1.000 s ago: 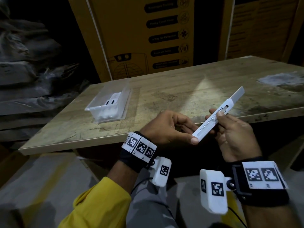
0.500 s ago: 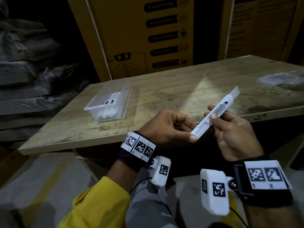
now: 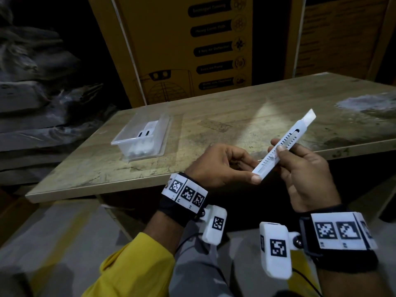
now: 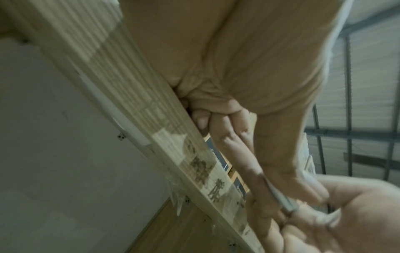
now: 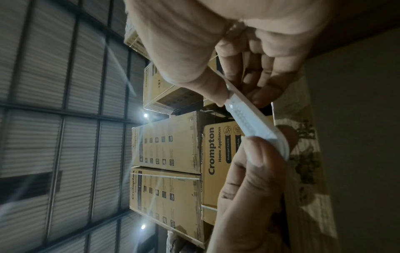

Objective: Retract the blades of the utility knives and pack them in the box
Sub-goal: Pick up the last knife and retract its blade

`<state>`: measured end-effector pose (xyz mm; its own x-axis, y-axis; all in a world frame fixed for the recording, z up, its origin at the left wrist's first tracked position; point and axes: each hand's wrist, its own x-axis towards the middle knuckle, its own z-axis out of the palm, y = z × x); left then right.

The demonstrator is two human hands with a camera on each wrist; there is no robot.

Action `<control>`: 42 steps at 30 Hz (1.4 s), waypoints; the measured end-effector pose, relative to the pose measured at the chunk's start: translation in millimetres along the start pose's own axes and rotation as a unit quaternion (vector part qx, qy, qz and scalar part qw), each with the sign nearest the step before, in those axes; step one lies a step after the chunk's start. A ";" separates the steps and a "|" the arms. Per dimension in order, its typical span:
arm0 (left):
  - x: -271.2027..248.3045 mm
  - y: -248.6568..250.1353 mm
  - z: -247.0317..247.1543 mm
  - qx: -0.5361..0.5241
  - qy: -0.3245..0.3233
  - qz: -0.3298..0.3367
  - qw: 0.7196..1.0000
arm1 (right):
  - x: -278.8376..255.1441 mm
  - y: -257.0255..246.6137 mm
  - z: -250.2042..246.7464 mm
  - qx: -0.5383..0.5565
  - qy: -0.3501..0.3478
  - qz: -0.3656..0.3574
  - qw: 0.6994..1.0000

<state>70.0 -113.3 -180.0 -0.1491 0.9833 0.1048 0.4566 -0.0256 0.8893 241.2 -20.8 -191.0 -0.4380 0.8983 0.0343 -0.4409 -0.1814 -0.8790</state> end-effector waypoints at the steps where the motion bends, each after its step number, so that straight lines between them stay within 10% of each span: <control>1: 0.8 -0.8 1.0 -0.001 0.007 0.000 1.000 | -0.5 -0.5 0.7 -0.008 0.001 -0.004 1.000; 42: 3.6 -4.5 2.8 -0.013 0.021 0.000 1.000 | -3.3 6.8 1.2 -0.001 -0.061 0.038 0.997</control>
<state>69.8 -109.1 -184.9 -0.1852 0.9750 0.1228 0.4335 -0.0311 0.9006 238.7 -25.5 -196.5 -0.5625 0.8264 0.0252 -0.4014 -0.2462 -0.8822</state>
